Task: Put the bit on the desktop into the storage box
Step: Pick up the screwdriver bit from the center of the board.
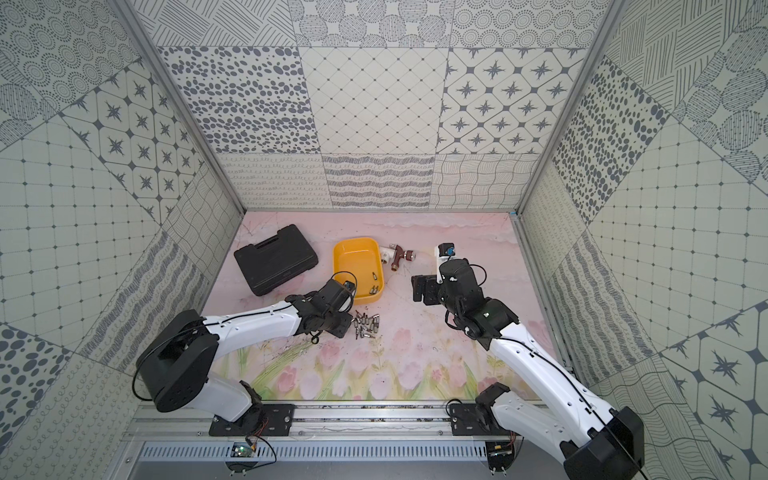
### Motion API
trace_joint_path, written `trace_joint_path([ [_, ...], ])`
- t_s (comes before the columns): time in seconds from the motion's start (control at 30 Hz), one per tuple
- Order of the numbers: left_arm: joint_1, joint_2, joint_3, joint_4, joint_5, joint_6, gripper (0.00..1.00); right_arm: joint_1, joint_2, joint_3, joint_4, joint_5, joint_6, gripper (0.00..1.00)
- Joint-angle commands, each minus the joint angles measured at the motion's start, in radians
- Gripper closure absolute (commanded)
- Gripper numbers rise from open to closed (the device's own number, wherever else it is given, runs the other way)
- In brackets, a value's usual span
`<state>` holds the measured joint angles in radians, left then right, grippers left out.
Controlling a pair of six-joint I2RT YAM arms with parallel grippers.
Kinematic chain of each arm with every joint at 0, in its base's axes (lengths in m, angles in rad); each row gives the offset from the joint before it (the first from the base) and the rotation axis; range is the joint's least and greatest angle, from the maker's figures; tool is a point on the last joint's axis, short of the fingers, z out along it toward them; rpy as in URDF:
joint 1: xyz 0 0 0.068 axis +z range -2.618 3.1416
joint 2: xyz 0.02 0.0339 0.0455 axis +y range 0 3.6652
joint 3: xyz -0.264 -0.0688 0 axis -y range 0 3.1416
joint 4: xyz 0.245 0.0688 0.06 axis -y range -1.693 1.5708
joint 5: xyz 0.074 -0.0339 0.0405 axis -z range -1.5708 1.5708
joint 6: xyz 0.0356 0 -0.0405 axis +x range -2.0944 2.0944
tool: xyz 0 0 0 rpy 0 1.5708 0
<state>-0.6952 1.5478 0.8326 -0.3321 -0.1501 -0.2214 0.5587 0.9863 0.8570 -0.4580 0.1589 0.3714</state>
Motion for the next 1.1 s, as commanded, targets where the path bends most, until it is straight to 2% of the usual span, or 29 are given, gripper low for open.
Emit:
trace_joint_path([
  [0.0, -0.006, 0.036, 0.033, -0.014, -0.015, -0.015, 0.54, -0.006, -0.006, -0.006, 0.044, 0.007, 0.006, 0.03],
  [1.07, -0.019, 0.154, 0.077, 0.007, 0.021, -0.027, 0.74, -0.006, -0.006, -0.016, 0.044, 0.008, 0.007, 0.03],
])
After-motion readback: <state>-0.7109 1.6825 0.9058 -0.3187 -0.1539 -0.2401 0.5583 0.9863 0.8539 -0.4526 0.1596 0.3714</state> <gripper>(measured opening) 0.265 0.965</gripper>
